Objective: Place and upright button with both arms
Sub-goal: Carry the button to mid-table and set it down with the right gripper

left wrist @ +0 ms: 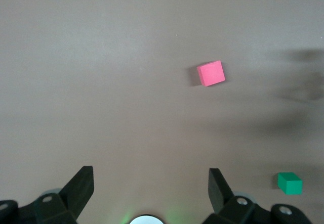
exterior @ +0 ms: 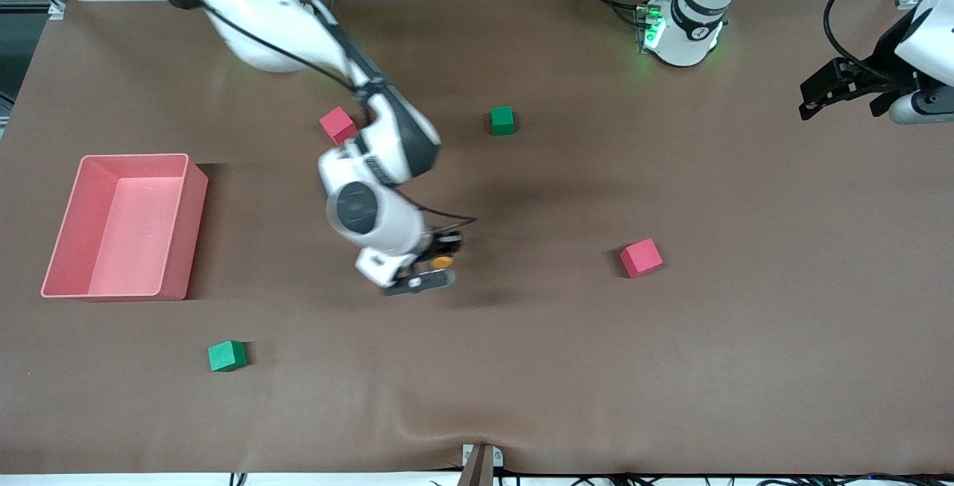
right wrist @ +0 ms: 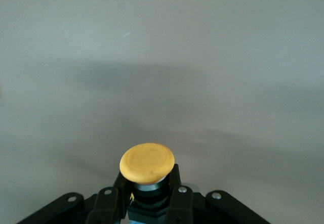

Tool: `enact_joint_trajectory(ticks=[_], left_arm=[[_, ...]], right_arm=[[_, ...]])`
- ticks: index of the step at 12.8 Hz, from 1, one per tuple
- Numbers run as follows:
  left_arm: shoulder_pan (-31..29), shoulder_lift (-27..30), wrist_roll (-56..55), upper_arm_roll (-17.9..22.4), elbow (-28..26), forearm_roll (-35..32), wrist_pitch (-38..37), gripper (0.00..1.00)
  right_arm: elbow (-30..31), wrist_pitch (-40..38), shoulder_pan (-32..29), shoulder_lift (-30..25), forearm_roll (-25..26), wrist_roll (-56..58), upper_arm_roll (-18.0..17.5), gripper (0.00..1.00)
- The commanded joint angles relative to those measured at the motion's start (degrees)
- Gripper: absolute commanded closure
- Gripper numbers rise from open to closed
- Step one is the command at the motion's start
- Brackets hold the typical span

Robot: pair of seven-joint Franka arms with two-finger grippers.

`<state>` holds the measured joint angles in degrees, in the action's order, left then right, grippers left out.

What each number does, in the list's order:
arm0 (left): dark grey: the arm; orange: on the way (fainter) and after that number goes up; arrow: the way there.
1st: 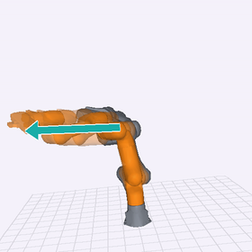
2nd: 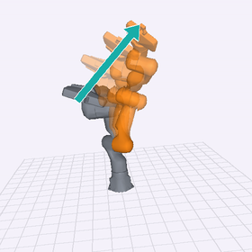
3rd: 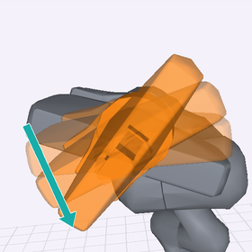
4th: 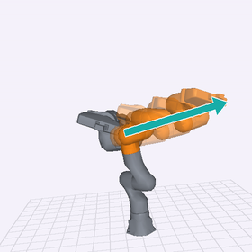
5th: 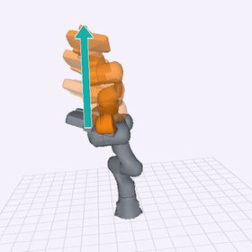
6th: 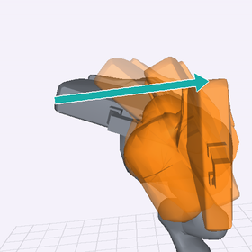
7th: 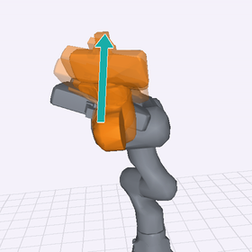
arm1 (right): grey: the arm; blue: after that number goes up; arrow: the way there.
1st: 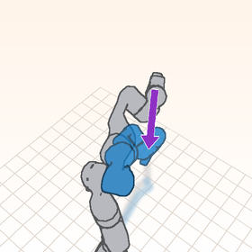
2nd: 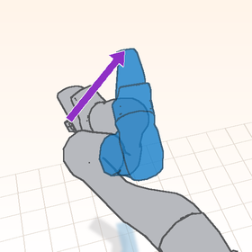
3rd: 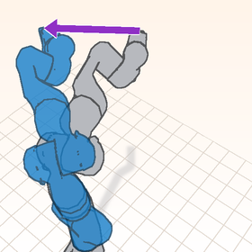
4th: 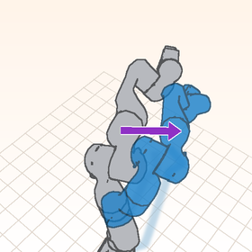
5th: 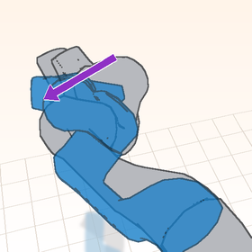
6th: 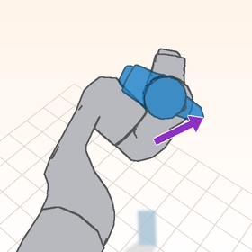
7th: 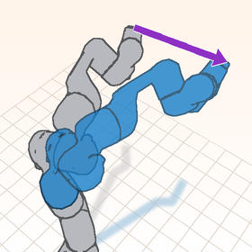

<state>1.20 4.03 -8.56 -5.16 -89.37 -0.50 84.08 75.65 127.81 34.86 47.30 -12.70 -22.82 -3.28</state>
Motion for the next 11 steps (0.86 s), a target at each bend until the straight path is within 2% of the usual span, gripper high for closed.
enact_joint_trajectory(ticks=[1,3,7,8,9,10,11], left_arm=[[-0.23,-0.16,1.18,-0.11,0.78,0.14,-0.76,0.00],[-0.32,-0.16,1.26,-0.11,0.78,0.14,-0.68,0.00],[-0.41,-0.16,1.26,-0.11,0.87,0.14,-0.76,0.00],[-0.41,-0.16,1.26,-0.11,0.78,0.14,-0.76,0.00],[-0.41,-0.16,1.26,-0.11,0.78,0.14,-0.76,0.00],[-0.41,-0.16,1.26,-0.11,0.78,0.14,-0.76,0.00],[-0.41,-0.16,1.26,-0.11,0.78,0.14,-0.76,0.00]], right_arm=[[-8.58,-0.18,4.60,6.92,0.13,-4.78,1.52,1.00],[-8.50,-0.28,5.65,7.19,1.72,-5.13,1.43,1.00],[-8.50,0.52,6.28,9.65,1.72,-7.41,1.43,1.00],[-8.50,0.43,6.02,9.74,1.54,-7.68,1.43,0.80],[-8.50,0.43,6.19,9.74,1.72,-8.63,1.52,0.20],[-8.50,0.78,6.36,9.74,1.81,-9.08,1.52,0.00],[-8.67,0.87,5.93,9.48,1.72,-9.26,1.52,0.00]])
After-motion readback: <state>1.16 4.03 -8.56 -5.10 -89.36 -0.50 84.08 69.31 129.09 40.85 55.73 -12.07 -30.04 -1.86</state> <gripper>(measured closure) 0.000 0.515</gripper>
